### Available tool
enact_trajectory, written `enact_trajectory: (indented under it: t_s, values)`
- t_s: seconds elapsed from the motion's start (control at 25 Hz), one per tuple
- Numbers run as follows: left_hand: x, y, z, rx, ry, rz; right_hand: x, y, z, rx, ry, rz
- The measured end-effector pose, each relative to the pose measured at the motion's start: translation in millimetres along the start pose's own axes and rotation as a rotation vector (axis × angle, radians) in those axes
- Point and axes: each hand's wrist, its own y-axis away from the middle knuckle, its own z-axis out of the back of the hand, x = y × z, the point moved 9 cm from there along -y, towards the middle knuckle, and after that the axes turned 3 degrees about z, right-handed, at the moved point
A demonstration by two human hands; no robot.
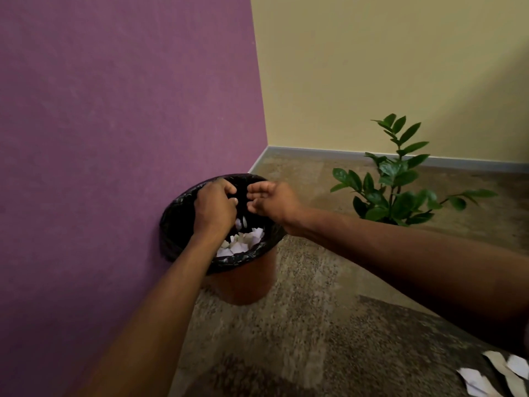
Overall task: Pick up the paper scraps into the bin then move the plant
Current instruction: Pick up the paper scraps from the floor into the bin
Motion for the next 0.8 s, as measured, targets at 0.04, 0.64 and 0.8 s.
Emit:
enact_trajectory:
  t_s: [0.04, 0.64, 0.8]
  values:
    - [-2.9, 0.9, -3.1, 0.012, 0.017, 0.002, 2.6, 3.6, 4.7, -0.007, -0.02, 0.005]
    - [-157.9, 179.2, -203.3, 0.579, 0.185, -0.514, -114.0, 178.9, 256.8, -0.116, 0.496, -0.219]
    - [-172.4, 250.3, -271.2, 0.838, 0.174, -0.591, -174.7, 239.5, 329.0, -0.006, 0.736, -0.409]
